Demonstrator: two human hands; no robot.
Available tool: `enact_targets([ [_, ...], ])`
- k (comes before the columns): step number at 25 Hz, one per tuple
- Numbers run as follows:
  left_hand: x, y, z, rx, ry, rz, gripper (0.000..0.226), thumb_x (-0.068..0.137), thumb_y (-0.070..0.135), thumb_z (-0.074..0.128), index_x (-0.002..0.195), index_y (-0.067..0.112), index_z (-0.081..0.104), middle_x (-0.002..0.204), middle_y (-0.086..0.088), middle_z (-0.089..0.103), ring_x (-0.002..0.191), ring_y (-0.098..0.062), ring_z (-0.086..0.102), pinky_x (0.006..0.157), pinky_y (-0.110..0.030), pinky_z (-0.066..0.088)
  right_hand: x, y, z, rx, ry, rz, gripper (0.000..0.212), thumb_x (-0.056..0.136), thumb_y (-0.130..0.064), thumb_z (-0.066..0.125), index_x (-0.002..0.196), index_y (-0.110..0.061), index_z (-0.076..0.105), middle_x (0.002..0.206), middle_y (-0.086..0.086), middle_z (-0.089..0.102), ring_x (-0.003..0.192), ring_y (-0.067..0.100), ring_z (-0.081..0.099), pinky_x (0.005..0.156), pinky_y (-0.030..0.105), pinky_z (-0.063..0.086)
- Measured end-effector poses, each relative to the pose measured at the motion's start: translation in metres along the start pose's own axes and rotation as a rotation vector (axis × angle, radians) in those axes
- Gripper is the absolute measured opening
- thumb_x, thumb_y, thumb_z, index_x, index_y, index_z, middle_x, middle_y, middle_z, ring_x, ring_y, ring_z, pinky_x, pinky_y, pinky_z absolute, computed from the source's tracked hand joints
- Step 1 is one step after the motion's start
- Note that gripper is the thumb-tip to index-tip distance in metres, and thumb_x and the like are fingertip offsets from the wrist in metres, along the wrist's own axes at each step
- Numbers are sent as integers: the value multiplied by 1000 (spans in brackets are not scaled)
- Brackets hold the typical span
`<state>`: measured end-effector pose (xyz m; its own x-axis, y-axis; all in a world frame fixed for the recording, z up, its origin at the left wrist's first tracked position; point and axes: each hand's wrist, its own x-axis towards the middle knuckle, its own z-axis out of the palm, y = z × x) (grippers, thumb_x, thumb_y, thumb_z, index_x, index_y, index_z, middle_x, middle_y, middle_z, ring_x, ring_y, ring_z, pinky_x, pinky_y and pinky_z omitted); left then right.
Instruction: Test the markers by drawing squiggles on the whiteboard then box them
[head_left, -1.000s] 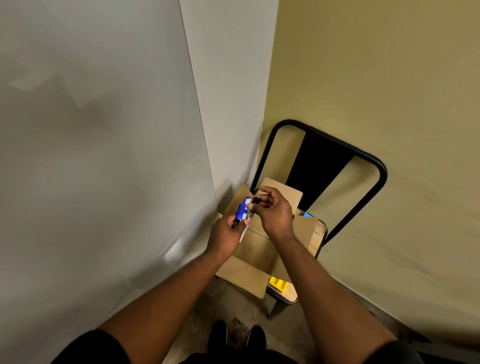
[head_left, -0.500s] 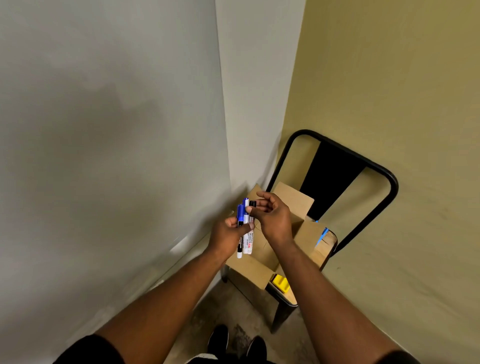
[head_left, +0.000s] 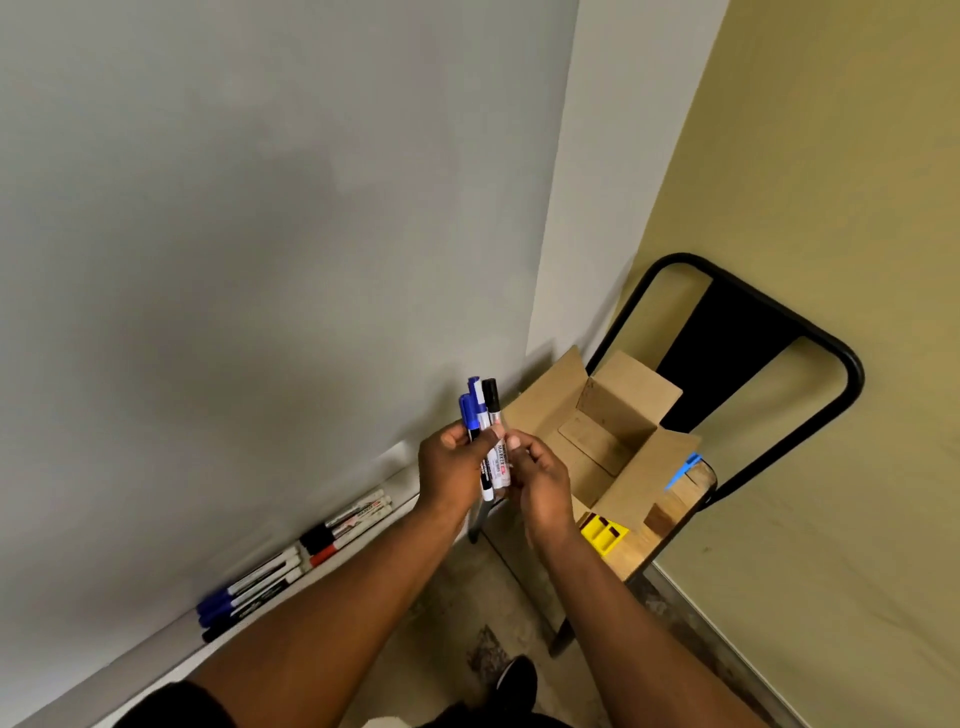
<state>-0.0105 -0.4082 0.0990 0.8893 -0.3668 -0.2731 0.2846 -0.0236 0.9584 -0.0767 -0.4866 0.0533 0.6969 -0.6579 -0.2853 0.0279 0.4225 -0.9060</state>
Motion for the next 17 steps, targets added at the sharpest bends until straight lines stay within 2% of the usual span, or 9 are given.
enact_targets([
  [2,-8,4,-23,-68,39,-9,11,84,16,76,95,14,76,83,-6,76,73,-18,72,63,-26,55,-20,2,13,82,-58,98,20,97,-8,60,114,-7,70,105,20,72,82,27,66,62,33,57],
  [5,-27,7,-63,-146,93,-31,11,83,17,77,94,14,76,83,-6,76,72,-16,73,59,-22,54,-51,13,37,166,-123,191,28,90,-7,68,117,-5,68,112,22,71,89,28,68,78,45,60],
  [7,-44,6,-94,-178,128,-37,12,83,19,77,94,16,76,83,-4,76,73,-15,73,58,-21,53,-75,30,56,203,-152,244,33,86,-8,72,119,-6,69,117,23,68,97,30,66,82,50,59],
  [9,-62,1,-132,-214,159,-34,12,83,20,77,95,17,76,84,-3,77,75,-15,73,59,-20,53,-105,52,77,258,-163,289,34,86,-4,71,120,-6,69,120,22,68,104,31,65,78,46,61],
  [11,-81,-8,-167,-232,185,-31,12,83,18,77,94,16,76,85,-2,77,80,-16,73,64,-22,54,-136,71,97,284,-155,315,33,88,2,67,121,-3,68,117,20,69,101,29,68,74,42,63],
  [15,-115,-36,-226,-269,210,-56,14,81,19,79,94,16,77,91,-3,77,91,-22,72,86,-38,56,-182,101,123,247,-100,309,31,87,8,65,117,4,67,114,20,71,100,32,72,71,37,63],
  [17,-130,-45,-256,-262,258,-69,14,80,19,79,93,16,76,91,-3,77,92,-22,72,90,-41,55,-200,112,137,177,-112,310,28,87,9,64,115,4,68,111,20,72,97,32,73,70,36,63],
])
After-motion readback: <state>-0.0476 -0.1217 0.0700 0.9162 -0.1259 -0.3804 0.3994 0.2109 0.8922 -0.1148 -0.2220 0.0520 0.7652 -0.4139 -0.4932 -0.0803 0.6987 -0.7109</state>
